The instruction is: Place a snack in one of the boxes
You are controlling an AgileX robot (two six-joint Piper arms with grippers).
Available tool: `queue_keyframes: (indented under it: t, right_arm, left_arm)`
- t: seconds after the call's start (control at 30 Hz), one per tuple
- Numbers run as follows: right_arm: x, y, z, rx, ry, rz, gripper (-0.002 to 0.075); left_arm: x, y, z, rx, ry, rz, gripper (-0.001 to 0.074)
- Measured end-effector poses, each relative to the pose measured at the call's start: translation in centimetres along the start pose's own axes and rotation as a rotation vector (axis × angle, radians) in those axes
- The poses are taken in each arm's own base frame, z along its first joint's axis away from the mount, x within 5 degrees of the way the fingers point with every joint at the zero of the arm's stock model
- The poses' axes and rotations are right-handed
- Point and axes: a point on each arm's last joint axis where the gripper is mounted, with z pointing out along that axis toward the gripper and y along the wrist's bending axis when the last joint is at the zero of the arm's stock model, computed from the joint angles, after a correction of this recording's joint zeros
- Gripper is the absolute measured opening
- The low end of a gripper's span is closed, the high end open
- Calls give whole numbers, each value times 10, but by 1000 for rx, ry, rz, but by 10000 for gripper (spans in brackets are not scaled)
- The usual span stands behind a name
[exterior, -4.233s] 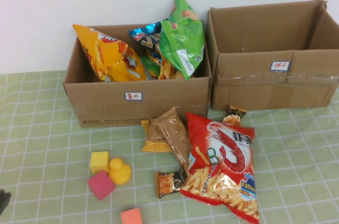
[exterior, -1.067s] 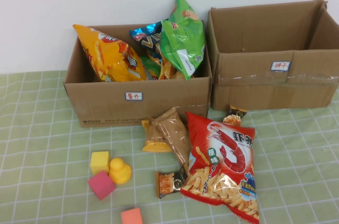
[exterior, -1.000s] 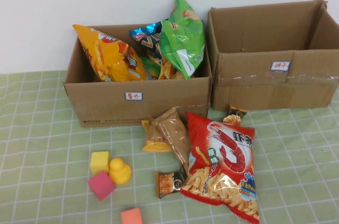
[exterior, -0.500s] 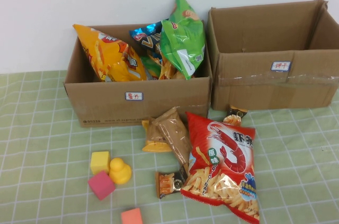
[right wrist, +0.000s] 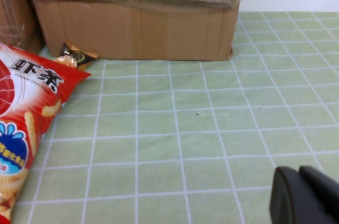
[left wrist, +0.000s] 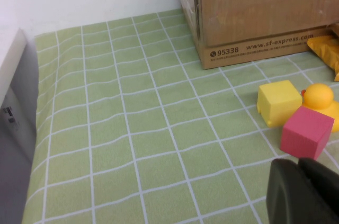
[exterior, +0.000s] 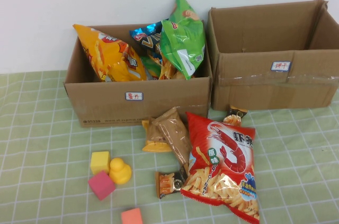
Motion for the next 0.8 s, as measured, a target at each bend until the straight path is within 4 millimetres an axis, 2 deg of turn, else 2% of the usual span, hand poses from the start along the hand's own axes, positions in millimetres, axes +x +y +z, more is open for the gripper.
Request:
queue_keyframes:
  t: [0.67,0.8]
  right_arm:
    - [1,-6,-1,106,11,47,-2]
    - [0,-5,-1,84,11,35,-2]
  left_arm:
    - [0,0,0,0,2,0,-1]
    - [0,0,0,0,2,0,-1]
